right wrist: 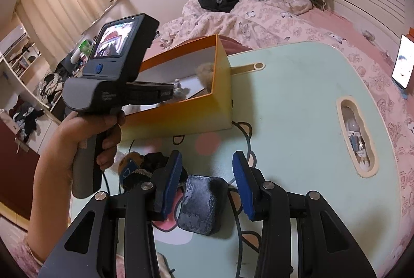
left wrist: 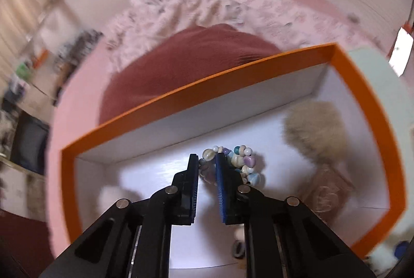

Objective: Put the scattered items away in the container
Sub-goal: 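Grasp the bead bracelet in the box with the left gripper, set it on the table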

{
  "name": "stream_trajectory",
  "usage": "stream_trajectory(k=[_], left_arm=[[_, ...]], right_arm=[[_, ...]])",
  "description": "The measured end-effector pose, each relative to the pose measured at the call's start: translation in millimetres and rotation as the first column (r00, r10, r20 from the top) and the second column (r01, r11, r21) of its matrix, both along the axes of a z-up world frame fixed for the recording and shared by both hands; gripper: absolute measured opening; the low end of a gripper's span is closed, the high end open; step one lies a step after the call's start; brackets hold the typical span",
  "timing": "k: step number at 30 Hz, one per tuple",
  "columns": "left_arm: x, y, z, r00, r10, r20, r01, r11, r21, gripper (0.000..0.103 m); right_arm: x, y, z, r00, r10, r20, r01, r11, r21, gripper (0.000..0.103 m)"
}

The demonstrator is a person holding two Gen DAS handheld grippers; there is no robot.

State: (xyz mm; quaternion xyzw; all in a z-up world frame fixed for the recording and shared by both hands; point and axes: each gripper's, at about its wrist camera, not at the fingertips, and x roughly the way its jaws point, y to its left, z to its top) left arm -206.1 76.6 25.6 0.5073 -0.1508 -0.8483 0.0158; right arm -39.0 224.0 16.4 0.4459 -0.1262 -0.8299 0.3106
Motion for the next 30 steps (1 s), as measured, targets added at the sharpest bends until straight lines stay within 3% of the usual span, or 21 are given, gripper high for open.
stream_trajectory(k=[3, 5, 10, 13, 14, 15, 16, 17, 19, 20, 23, 25, 27, 30], left_arm=[[5.0, -21.7, 17.5, 1.000, 0.017, 0.008, -0.019, 0.982, 0.187, 0.006], [16.8, -32.9, 40.7, 0.998, 0.028, -0.048, -0.014, 0.967, 0.256, 0.001], [45.0, -40.8, 96.3, 0.982, 0.012, -0.188, 0.040, 0.962, 0.272, 0.000], [48.0, -39.6, 102.3, 0.981, 0.000, -0.194, 0.051, 0.965, 0.258, 0.001], [43.9, -38.4, 95.7, 0.988, -0.008, -0.157, 0.049, 0.965, 0.257, 0.015], [37.7, -36.9, 83.2, 0.996, -0.012, -0.088, 0.034, 0.967, 0.254, 0.053], [29.9, -37.3, 68.8, 0.999, -0.011, -0.038, 0.021, 0.967, 0.253, 0.066], [24.8, -36.7, 57.4, 1.000, -0.015, -0.016, 0.019, 0.968, 0.251, 0.066], [18.3, -34.0, 34.3, 0.999, -0.016, 0.049, 0.005, 0.973, 0.232, 0.048], [13.8, -34.8, 22.9, 0.996, 0.005, 0.089, -0.025, 0.974, 0.223, 0.032], [7.6, -40.3, 10.4, 0.992, 0.044, 0.120, -0.075, 0.959, 0.273, 0.031], [5.0, -39.1, 5.6, 0.992, 0.051, 0.116, -0.078, 0.966, 0.246, 0.031], [1.8, -39.3, 1.2, 0.994, 0.061, 0.095, -0.081, 0.972, 0.223, 0.017], [1.0, -44.6, 3.8, 0.995, 0.077, 0.071, -0.093, 0.959, 0.266, 0.013]], right_arm=[[1.3, 1.4, -0.1, 1.000, 0.002, -0.002, -0.002, 1.000, -0.001, 0.042], [1.1, 2.2, -0.3, 1.000, 0.000, -0.001, 0.000, 1.000, -0.004, 0.042], [0.5, 1.7, -0.7, 1.000, 0.001, 0.003, -0.001, 1.000, -0.008, 0.042], [1.3, -0.7, -1.8, 1.000, 0.011, 0.010, -0.011, 1.000, -0.008, 0.042], [2.1, -1.5, -1.8, 1.000, 0.015, 0.009, -0.015, 1.000, -0.007, 0.042], [2.6, -2.4, -1.9, 1.000, 0.019, 0.009, -0.019, 1.000, -0.003, 0.042], [2.6, -3.0, -2.1, 1.000, 0.022, 0.009, -0.021, 1.000, -0.002, 0.042], [3.0, -3.1, -2.3, 1.000, 0.024, 0.010, -0.024, 1.000, -0.003, 0.042], [3.5, -2.6, -3.0, 1.000, 0.026, 0.012, -0.026, 1.000, -0.006, 0.042], [3.3, -1.9, -3.5, 1.000, 0.025, 0.014, -0.025, 1.000, -0.005, 0.042], [2.0, -0.1, -4.6, 1.000, 0.019, 0.023, -0.018, 1.000, -0.010, 0.042], [1.8, 1.1, -4.5, 1.000, 0.014, 0.024, -0.013, 1.000, -0.014, 0.042], [1.5, 2.0, -4.0, 1.000, 0.009, 0.024, -0.009, 1.000, -0.016, 0.042], [2.2, 1.3, -3.3, 1.000, 0.008, 0.021, -0.008, 1.000, -0.015, 0.042]])
